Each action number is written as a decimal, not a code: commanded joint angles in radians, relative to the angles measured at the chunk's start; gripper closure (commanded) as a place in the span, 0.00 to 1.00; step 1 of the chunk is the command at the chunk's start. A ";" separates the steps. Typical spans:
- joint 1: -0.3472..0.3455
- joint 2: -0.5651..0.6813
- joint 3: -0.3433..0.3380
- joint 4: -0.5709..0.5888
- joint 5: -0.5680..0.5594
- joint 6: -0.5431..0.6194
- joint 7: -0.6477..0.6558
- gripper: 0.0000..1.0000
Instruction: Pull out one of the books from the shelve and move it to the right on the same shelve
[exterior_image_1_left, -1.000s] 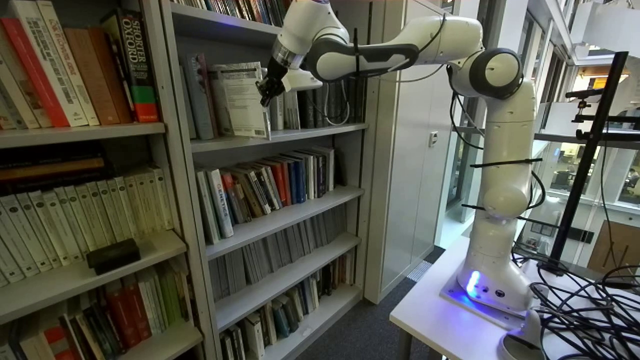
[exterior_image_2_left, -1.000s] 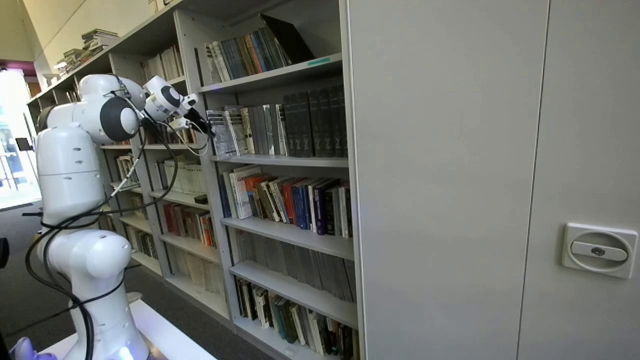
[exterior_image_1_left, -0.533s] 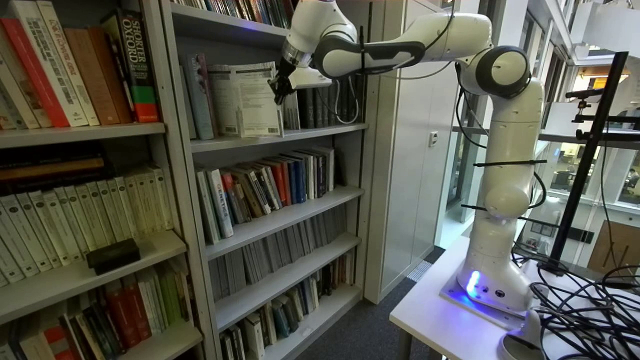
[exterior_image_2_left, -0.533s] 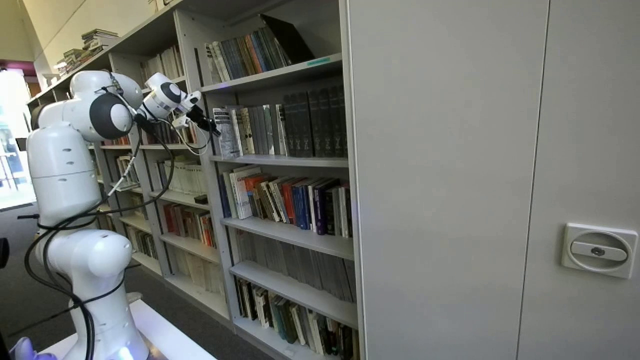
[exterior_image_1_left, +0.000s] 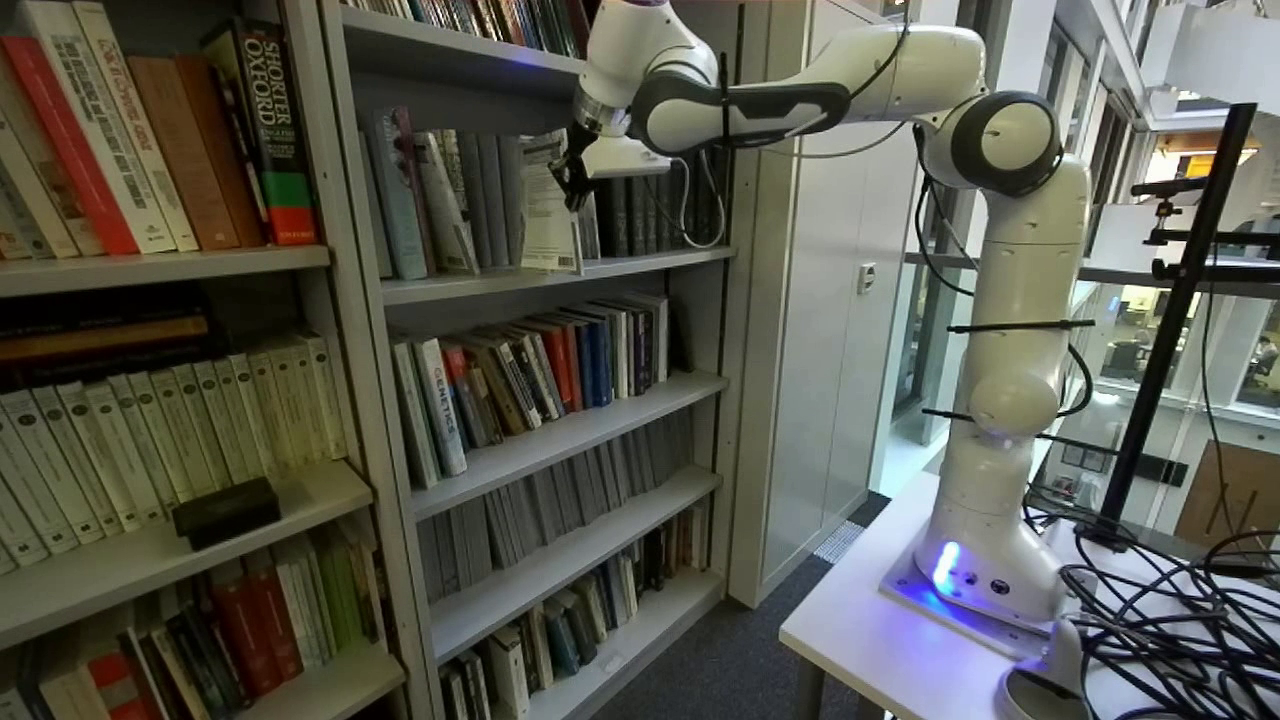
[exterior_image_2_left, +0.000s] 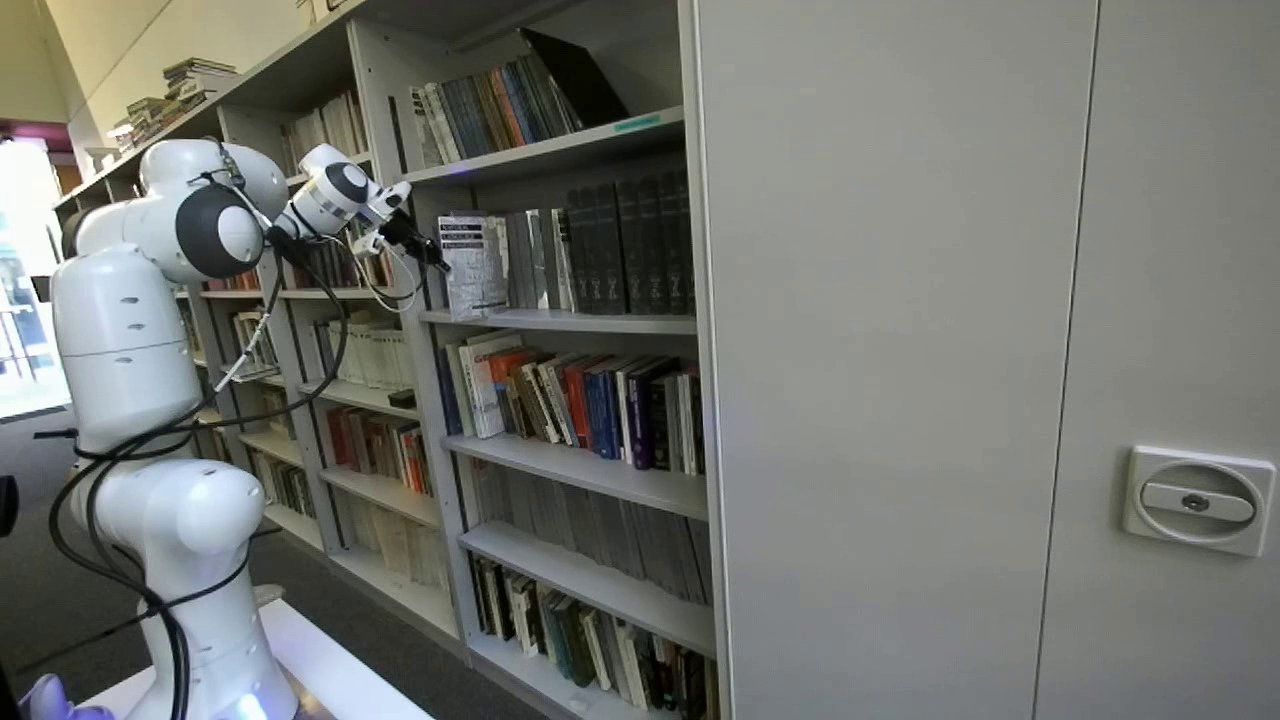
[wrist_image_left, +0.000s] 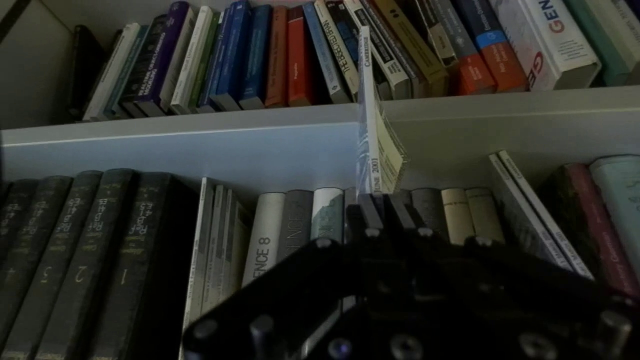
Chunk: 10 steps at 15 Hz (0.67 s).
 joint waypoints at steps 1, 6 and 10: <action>0.003 -0.037 -0.026 -0.022 -0.030 -0.032 0.050 0.98; 0.002 -0.027 -0.041 0.000 -0.072 -0.052 0.098 0.98; -0.001 -0.018 -0.048 0.012 -0.105 -0.074 0.127 0.98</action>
